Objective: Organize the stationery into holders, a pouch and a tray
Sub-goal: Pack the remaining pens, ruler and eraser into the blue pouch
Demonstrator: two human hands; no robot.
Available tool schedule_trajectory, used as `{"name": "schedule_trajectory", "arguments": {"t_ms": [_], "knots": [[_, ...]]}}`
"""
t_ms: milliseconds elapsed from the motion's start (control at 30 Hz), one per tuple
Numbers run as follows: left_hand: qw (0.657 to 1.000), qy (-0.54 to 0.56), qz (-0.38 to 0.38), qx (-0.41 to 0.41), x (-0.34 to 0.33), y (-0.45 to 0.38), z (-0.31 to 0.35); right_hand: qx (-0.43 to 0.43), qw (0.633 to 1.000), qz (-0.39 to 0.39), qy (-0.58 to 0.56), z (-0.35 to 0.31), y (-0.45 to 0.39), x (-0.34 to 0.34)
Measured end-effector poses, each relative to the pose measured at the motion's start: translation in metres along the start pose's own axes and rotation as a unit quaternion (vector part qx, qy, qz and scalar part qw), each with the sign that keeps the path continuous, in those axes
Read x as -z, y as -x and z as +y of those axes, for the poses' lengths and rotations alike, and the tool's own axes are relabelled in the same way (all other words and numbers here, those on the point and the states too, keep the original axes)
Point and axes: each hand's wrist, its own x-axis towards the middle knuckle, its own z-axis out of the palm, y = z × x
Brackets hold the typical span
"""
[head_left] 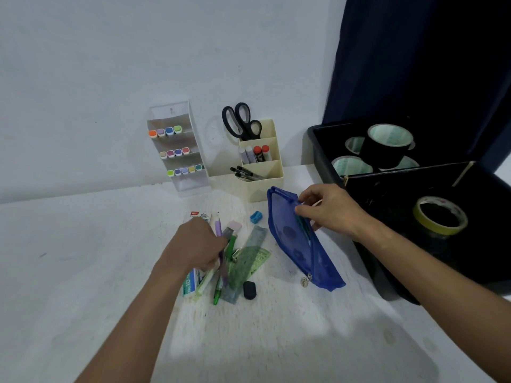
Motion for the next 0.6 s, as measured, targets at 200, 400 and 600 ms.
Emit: {"name": "schedule_trajectory", "arguments": {"t_ms": [200, 400, 600], "knots": [[0.972, 0.210, -0.060, -0.083, -0.001, 0.011, 0.050, -0.002, 1.000, 0.026, -0.003, 0.000, -0.002, 0.001], [0.976, 0.179, -0.088, -0.091, -0.042, 0.005, 0.100, 0.002, 0.999, 0.037, -0.025, 0.000, -0.002, 0.001], [0.982, 0.150, -0.005, -0.116, -0.054, -0.006, 0.098, 0.001, 0.999, 0.040, -0.021, 0.002, -0.003, 0.001]]}}
